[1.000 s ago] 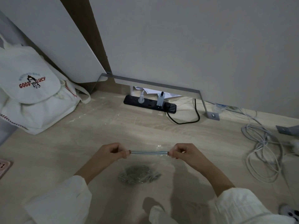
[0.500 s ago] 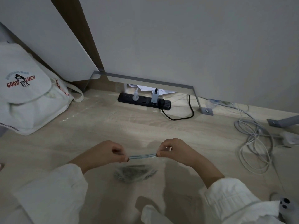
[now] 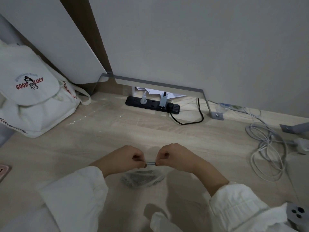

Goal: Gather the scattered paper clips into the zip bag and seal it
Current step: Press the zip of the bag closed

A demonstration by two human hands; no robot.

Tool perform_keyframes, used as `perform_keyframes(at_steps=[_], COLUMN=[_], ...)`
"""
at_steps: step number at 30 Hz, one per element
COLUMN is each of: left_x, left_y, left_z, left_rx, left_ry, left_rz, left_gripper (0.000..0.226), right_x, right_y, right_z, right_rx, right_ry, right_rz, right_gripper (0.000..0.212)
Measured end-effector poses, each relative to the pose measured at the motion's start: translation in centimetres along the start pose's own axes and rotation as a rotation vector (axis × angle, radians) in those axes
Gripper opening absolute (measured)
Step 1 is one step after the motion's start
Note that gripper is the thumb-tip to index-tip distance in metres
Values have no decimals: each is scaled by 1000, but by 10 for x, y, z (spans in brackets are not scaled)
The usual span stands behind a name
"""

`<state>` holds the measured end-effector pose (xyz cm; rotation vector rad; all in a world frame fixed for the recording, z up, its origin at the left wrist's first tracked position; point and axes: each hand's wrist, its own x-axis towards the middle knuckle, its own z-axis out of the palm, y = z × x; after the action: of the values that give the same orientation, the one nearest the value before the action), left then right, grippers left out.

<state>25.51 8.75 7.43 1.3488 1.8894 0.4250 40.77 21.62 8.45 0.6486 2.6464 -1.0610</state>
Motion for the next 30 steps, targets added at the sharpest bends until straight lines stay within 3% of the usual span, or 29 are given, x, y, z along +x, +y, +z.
perform_keyframes(at_steps=[4,9,12,23,30], left_x=[0,-5,-1,-6,-3], left_y=[6,6,9,12,8], left_z=[4,5,12,12,25], left_rx=[68,50,140,395,352], left_ry=[33,52,38,214,314], left_rz=[36,40,21,258,396], left_gripper=[25,7,18,23,42], right_x=[0,-4,-1,-11,-17], right_y=[-8,-12,-16,-2,5], right_z=[5,8,15,13,19], right_rx=[-72,-108,-164,-277,-349], right_ry=[43,70,43,149,245], right_rz=[-73,-100,-104,-179,-309], right_gripper=[14,16,19,20,31])
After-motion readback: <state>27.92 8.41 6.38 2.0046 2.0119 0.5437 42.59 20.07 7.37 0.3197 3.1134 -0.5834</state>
